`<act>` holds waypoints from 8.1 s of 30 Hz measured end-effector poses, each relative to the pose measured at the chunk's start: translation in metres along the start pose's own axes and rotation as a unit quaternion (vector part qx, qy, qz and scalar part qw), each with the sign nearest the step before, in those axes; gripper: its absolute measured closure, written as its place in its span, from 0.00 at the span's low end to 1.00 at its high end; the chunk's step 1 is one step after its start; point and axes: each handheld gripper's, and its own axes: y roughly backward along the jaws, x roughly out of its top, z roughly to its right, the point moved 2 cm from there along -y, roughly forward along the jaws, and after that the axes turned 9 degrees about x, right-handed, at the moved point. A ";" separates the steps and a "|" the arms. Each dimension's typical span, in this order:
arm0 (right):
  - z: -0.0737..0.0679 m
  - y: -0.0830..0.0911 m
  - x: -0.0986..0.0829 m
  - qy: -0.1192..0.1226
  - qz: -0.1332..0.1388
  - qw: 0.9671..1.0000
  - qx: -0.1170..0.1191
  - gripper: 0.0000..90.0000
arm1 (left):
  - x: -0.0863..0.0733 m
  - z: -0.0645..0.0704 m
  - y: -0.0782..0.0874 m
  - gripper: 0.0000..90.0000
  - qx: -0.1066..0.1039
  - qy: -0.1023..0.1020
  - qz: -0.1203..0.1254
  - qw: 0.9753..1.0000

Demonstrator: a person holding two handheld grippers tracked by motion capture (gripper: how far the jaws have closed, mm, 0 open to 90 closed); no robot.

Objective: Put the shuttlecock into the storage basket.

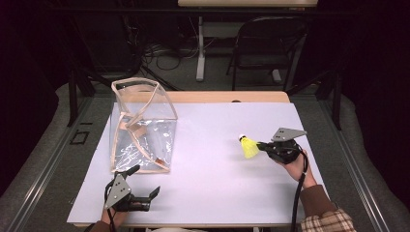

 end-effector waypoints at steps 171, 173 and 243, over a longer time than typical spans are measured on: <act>0.002 -0.074 0.166 -0.013 0.065 0.998 0.010 1.00 | 0.002 -0.001 0.001 0.00 -0.002 0.012 0.010 1.000; 0.002 -0.074 0.168 -0.012 0.065 0.998 0.009 1.00 | 0.002 -0.001 0.001 0.00 -0.002 0.012 0.011 1.000; -0.013 -0.094 0.230 -0.010 0.100 0.995 0.027 1.00 | 0.003 -0.002 0.002 0.00 -0.001 0.018 0.015 1.000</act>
